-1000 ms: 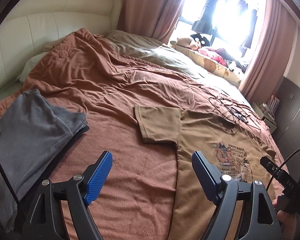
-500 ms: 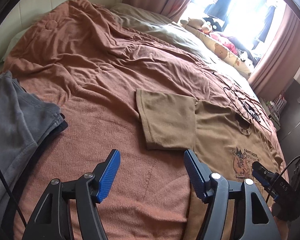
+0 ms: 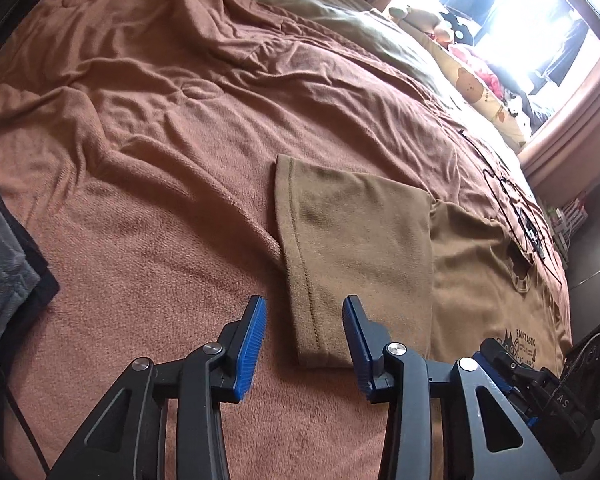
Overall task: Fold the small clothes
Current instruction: 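Lower the left tool onto the shirt's side edge and close on it, then fold the held side and sleeve inward over the shirt body, release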
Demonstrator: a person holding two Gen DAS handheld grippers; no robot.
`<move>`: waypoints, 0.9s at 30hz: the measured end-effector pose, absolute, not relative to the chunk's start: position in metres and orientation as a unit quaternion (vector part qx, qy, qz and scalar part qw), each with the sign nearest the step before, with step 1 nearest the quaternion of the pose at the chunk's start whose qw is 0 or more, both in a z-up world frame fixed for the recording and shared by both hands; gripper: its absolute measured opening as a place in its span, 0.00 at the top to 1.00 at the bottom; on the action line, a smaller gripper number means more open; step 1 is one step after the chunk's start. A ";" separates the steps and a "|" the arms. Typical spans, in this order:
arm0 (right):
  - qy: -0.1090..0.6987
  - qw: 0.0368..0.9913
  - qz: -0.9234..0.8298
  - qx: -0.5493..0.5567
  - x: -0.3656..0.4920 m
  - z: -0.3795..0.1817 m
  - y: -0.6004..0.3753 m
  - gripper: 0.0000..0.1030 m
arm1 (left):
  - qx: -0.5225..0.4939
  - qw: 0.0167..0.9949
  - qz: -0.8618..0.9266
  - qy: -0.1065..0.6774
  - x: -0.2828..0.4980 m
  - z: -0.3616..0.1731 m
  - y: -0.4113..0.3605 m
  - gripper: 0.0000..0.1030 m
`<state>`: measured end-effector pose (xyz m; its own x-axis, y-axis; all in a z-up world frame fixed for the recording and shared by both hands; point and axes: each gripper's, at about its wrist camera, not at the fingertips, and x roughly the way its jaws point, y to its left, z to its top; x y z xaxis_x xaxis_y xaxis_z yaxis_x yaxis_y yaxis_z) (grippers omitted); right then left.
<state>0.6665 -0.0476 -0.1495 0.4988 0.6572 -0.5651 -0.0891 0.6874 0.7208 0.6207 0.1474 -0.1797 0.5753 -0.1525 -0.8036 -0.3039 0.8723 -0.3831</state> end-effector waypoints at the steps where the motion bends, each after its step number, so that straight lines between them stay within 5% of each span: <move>1: 0.446 0.800 0.237 0.325 0.670 -0.153 -0.045 0.82 | -0.254 0.848 0.044 0.463 0.625 -0.185 0.148 0.59; 9: 0.471 0.763 0.274 0.348 0.685 -0.178 -0.033 0.96 | -0.277 0.835 0.059 0.472 0.642 -0.212 0.151 0.60; 11: 0.477 0.752 0.285 0.355 0.686 -0.185 -0.032 0.97 | -0.277 0.834 0.066 0.473 0.646 -0.212 0.149 0.70; 13: 0.478 0.751 0.285 0.356 0.687 -0.187 -0.035 0.98 | -0.288 0.828 0.054 0.478 0.648 -0.212 0.148 0.93; 22: 0.473 0.751 0.283 0.364 0.688 -0.173 -0.053 0.97 | -0.294 0.847 0.016 0.443 0.645 -0.169 0.138 0.95; 24: 0.463 0.757 0.276 0.369 0.685 -0.164 -0.061 0.91 | -0.284 0.855 0.001 0.435 0.647 -0.155 0.131 0.95; 26: 0.452 0.766 0.262 0.375 0.679 -0.159 -0.076 0.53 | -0.278 0.860 -0.013 0.428 0.650 -0.143 0.123 0.95; 27: 0.443 0.771 0.255 0.380 0.676 -0.155 -0.084 0.43 | -0.275 0.862 -0.019 0.425 0.652 -0.138 0.118 0.95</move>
<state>0.6757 -0.0836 -0.1553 0.4776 0.7301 -0.4888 -0.0566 0.5807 0.8121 0.6517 0.1184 -0.1378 0.6377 -0.2669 -0.7226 -0.2004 0.8483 -0.4901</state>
